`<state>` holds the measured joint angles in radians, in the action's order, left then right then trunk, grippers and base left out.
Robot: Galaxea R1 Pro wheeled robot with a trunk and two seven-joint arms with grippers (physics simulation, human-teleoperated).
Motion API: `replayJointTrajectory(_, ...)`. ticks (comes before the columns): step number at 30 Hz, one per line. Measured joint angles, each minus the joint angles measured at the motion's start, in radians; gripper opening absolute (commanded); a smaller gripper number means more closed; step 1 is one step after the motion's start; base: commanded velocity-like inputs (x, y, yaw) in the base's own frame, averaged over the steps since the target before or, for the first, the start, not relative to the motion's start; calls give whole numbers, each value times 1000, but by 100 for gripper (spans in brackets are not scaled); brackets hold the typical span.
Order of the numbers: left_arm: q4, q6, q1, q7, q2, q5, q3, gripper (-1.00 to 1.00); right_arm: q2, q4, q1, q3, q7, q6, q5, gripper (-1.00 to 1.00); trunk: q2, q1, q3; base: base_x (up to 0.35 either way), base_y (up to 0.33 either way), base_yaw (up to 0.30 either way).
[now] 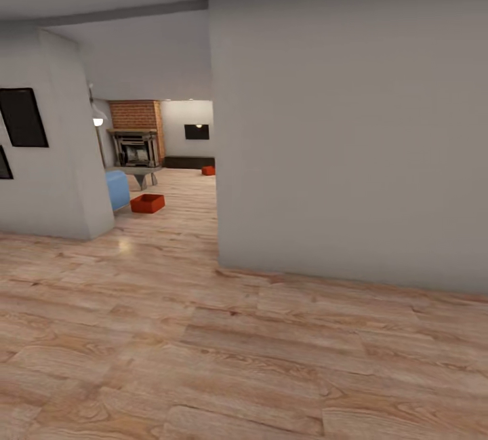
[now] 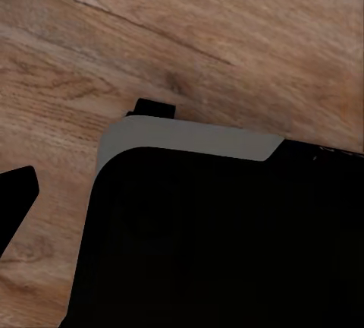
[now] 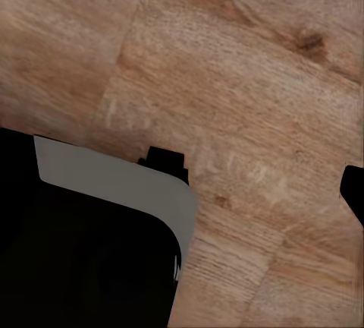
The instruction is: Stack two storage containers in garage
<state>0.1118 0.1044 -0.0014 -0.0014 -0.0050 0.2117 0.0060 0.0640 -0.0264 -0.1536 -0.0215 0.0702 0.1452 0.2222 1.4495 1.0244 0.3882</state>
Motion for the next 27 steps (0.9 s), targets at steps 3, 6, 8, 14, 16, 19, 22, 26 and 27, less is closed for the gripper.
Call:
replayJointTrajectory(3,0,0,0,0,0,0,0,100,0,0,0,0,0,0,0,100,0,0,0,323,0,276)
replayJointTrajectory(6,0,0,0,0,1,0,0,100,0,0,0,0,0,0,0,100,0,0,0,323,0,275)
replayJointTrajectory(8,0,-1,0,0,1,0,0,100,0,0,0,0,0,0,0,100,0,0,0,323,0,210)
replayJointTrajectory(14,0,-1,0,0,1,0,0,100,-1,0,0,1,-1,1,0,100,0,0,0,323,0,66)
replayJointTrajectory(16,0,-1,0,0,1,0,0,100,-1,0,0,3,-3,1,0,100,0,0,0,323,0,10)
replayJointTrajectory(19,0,-1,0,0,1,0,0,100,-2,0,0,5,-5,0,0,100,0,0,0,323,0,3)
replayJointTrajectory(22,0,-1,0,0,0,0,0,100,-2,0,0,7,-6,0,-1,100,0,0,0,323,0,1)
replayJointTrajectory(26,0,0,0,0,-1,0,0,100,-2,0,0,7,-6,-1,-5,100,0,0,0,323,0,0)
replayJointTrajectory(27,0,0,0,0,-1,0,0,100,-2,0,0,7,-6,-1,-5,100,0,0,0,323,0,0)
